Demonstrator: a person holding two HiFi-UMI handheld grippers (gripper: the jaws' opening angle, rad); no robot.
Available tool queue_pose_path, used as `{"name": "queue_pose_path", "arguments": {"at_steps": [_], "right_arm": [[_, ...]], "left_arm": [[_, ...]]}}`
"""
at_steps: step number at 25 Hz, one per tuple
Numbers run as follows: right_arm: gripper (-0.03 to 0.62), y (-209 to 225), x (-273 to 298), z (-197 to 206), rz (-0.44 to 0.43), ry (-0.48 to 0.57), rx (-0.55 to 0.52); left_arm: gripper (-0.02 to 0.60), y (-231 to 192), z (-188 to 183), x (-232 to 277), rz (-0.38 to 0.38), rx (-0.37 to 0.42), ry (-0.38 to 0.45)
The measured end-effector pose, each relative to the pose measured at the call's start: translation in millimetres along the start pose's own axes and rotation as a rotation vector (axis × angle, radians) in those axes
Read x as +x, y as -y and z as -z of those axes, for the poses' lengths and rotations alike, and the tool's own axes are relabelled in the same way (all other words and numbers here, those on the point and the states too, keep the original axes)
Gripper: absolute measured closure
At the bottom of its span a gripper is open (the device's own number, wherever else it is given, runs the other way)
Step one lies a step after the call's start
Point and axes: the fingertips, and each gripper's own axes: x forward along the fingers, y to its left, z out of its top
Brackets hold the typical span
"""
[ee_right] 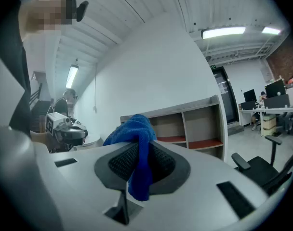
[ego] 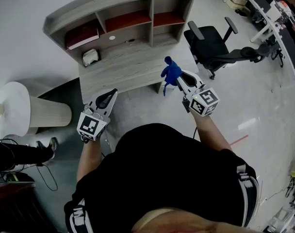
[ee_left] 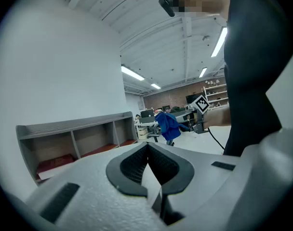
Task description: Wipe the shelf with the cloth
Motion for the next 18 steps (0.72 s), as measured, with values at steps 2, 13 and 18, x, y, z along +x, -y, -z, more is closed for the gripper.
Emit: {"name": "queue_pose_path", "arguments": {"at_steps": [2, 13, 18], "right_arm": [[0.540, 2, -2, 0, 0.000, 0.005, -0.001], [0.539, 15, -29, -5, -0.005, 0.043, 0.019], [0.540, 21, -38, -4, 0.010, 0.038, 0.034]], "left_arm": [[0.565, 0, 1, 1, -0.005, -0.004, 0.000], [0.565, 20, -17, 23, 0.006, 0.001, 0.009], [0.565, 24, -19, 27, 0.017, 0.002, 0.017]]}}
